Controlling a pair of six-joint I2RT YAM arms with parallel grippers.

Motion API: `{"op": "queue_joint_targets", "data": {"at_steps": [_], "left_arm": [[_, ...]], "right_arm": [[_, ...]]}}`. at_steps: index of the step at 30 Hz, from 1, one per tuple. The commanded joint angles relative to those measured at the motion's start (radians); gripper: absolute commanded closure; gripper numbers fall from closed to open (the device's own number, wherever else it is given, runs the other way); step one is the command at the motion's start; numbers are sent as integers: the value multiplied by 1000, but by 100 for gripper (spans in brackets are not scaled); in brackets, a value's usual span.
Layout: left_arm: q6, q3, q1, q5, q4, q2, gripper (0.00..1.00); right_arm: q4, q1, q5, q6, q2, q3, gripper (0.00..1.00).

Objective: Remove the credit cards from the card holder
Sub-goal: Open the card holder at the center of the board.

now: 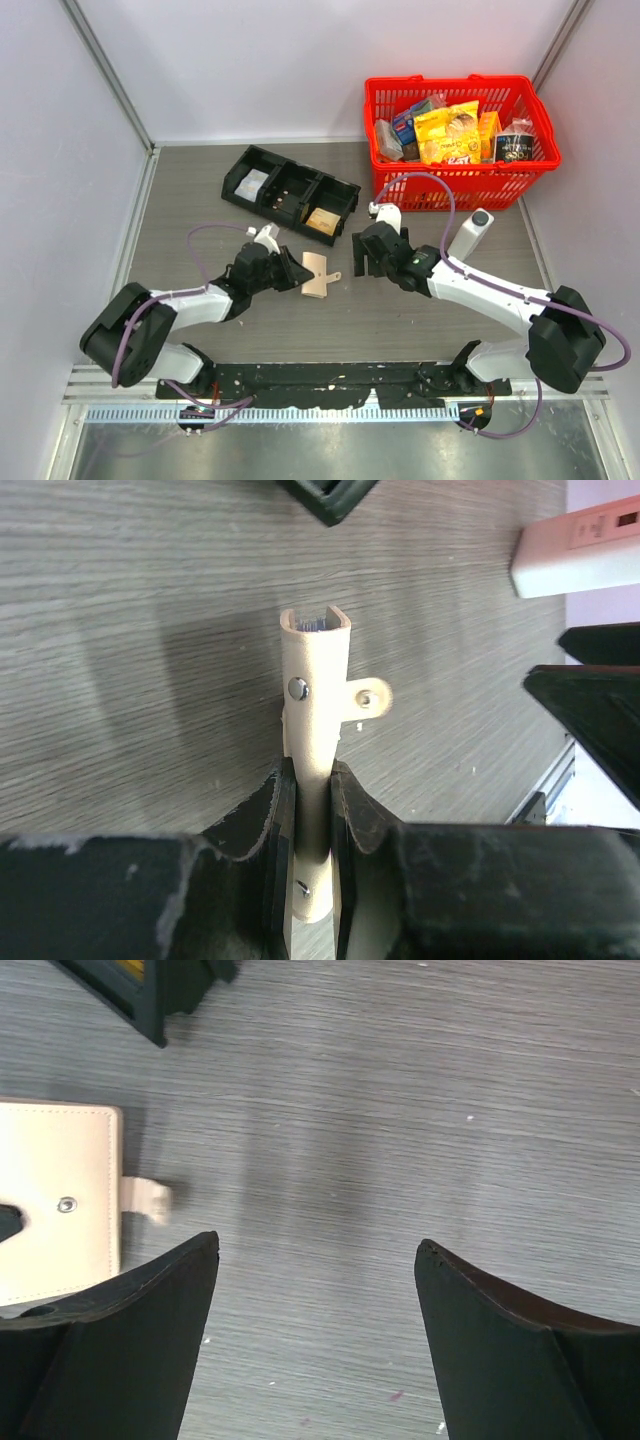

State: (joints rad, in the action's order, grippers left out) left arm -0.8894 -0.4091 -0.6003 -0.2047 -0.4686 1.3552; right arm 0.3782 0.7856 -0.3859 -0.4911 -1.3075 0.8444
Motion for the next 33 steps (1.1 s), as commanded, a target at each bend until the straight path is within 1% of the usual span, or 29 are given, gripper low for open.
{"op": "queue_joint_targets", "data": {"at_steps": [1,2,3,4,7,9,12,13,14,15,16,18,20,21,23,24,26,28,29,30,31,32,33], "left_arm": [[-22,10,-6,27,-142,59,100],[-13,19,-6,31,-139,68,100],[-10,23,-7,37,-130,74,97],[-8,32,-7,44,-122,76,92],[3,55,-7,73,-78,56,63],[23,56,-7,105,10,13,44],[62,50,-9,175,158,-89,24],[82,50,-12,195,203,-141,20],[105,46,-15,195,252,-190,7],[125,38,-19,252,304,-239,1],[144,24,-23,284,371,-281,0],[177,-6,-24,342,500,-365,0],[202,-55,-23,434,631,-438,0],[222,-80,-24,467,719,-459,0],[254,-144,-24,519,827,-499,0],[277,-175,-23,540,864,-513,0],[319,-233,-23,563,930,-533,0],[316,-275,-24,612,985,-553,0],[290,-287,-24,655,1017,-568,0],[238,-299,-23,704,1059,-582,0],[193,-298,-23,746,1091,-593,0],[222,-289,-20,719,1084,-611,0],[262,-272,-19,691,1063,-625,0]], "right_arm": [[47,4,-122,26,11,27,16],[39,6,-113,29,23,22,16],[31,4,-96,29,30,10,16],[6,4,-85,29,40,4,16],[-31,4,-50,22,47,-18,16],[-42,9,-45,7,48,-18,16],[-61,17,-71,5,54,-15,16],[-67,44,-89,49,53,-11,16],[-77,73,-161,95,48,-8,16],[-78,122,-198,167,44,2,16],[-61,144,-264,186,25,13,16],[-13,159,-284,187,4,62,16],[1,173,-300,180,1,94,16],[-1,185,-310,183,10,108,16],[-19,195,-352,192,20,122,15],[-19,195,-363,192,20,131,13],[-15,195,-389,186,13,137,12],[10,185,-370,220,-24,143,12],[93,175,-401,176,-73,162,12],[166,141,-403,90,-102,217,14],[244,123,-311,97,-166,247,21],[283,103,-292,70,-192,299,30],[289,109,-297,71,-220,308,32]]}}
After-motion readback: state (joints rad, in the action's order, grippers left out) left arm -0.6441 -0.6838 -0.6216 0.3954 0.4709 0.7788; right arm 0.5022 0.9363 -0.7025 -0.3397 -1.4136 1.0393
